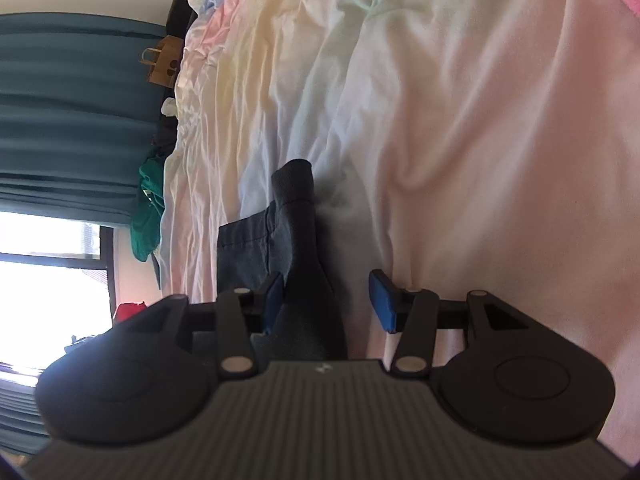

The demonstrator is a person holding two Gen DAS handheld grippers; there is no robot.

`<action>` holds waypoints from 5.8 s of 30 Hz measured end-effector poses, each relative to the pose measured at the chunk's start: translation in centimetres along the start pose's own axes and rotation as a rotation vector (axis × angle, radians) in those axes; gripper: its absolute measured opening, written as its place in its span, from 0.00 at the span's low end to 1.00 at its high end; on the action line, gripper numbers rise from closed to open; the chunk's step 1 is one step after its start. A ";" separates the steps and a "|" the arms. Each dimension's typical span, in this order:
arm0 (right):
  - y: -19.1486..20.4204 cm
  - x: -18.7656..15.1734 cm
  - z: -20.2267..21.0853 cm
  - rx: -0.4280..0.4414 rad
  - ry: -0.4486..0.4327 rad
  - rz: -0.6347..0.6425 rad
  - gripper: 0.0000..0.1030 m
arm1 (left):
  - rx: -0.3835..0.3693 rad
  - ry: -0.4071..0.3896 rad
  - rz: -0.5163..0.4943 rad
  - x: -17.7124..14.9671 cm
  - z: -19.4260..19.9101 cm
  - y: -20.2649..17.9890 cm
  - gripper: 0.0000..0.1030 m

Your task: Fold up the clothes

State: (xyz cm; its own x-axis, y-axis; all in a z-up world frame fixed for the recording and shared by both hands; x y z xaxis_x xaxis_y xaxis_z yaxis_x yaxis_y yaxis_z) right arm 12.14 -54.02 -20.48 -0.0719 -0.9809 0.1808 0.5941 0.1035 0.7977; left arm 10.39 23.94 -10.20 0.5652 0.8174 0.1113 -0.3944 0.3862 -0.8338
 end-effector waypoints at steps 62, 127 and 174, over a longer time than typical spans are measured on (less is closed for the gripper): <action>-2.4 0.8 5.6 -0.293 -0.125 0.112 0.07 | 0.153 -0.241 0.057 9.3 11.9 7.3 0.21; 15.2 -28.8 4.6 0.175 -0.031 1.456 0.77 | 0.160 -0.266 -0.931 -16.5 -10.4 -12.3 0.95; 23.4 -15.9 -9.7 -0.900 0.125 3.101 0.10 | -0.023 -0.220 -0.850 -11.6 -13.6 -12.1 0.94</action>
State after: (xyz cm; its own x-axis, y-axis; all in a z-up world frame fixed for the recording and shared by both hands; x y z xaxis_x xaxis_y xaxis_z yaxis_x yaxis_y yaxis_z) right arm 34.95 -37.59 -10.27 0.4214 0.7267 -0.5424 -0.6737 -0.1495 -0.7238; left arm 18.48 3.98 -8.75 0.5078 0.3214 0.7993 0.1130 0.8949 -0.4317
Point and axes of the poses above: each gripper's, at about its wrist camera, not at the fingertips, and z roughly against the way its jaws point, y to its left, x to its top, the point moved 1 cm from there along -z, roughly the way its jaws point, and after that the axes turned 10 degrees about z, right-handed, at the moved point
